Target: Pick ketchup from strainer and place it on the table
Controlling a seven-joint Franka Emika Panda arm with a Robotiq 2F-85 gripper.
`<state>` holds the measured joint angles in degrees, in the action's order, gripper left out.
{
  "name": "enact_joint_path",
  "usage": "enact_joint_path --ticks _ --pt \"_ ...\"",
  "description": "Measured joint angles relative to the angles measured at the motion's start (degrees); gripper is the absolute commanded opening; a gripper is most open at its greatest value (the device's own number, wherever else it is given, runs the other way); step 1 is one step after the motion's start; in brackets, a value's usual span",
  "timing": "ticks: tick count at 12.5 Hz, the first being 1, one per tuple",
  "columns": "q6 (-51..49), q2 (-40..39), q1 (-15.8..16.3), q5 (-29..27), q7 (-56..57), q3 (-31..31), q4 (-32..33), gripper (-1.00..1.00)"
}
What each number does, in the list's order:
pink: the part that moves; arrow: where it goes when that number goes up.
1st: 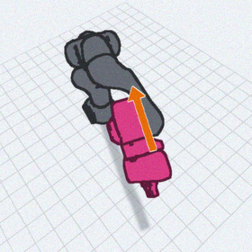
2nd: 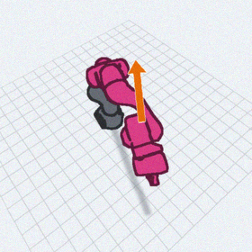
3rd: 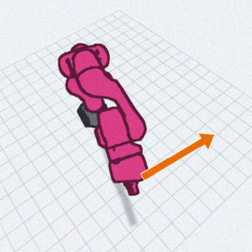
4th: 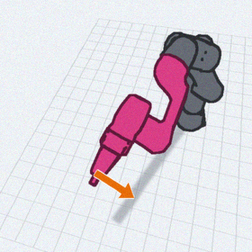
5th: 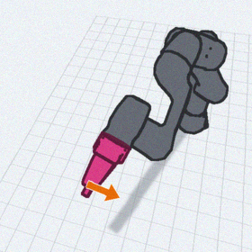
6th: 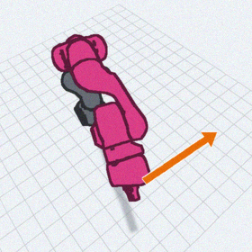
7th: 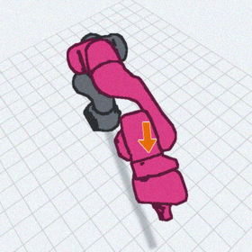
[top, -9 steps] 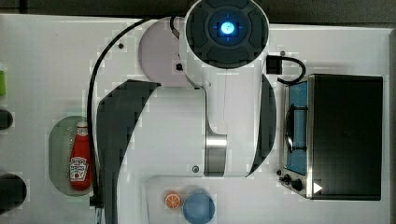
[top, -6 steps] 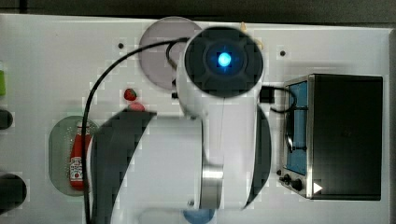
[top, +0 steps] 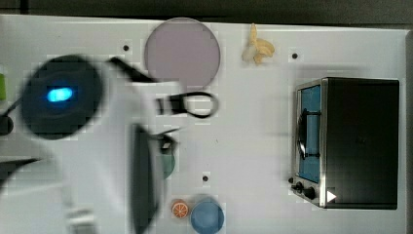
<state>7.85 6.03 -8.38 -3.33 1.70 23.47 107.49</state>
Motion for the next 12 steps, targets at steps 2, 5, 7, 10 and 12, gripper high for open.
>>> enact_joint_path --ticks 2,5,7,10,12 --pt "1.4 -2.0 1.4 -0.1 0.0 6.2 0.2 1.00" --pt "5.2 -6.0 2.7 0.2 0.0 15.2 1.0 1.00" --pt "10.4 -8.6 3.5 0.2 0.0 20.4 3.0 1.00" --pt "21.4 -10.9 5.4 0.2 0.0 24.2 8.9 1.00" --pt "30.5 -12.4 5.9 0.4 -0.1 25.3 14.4 1.00"
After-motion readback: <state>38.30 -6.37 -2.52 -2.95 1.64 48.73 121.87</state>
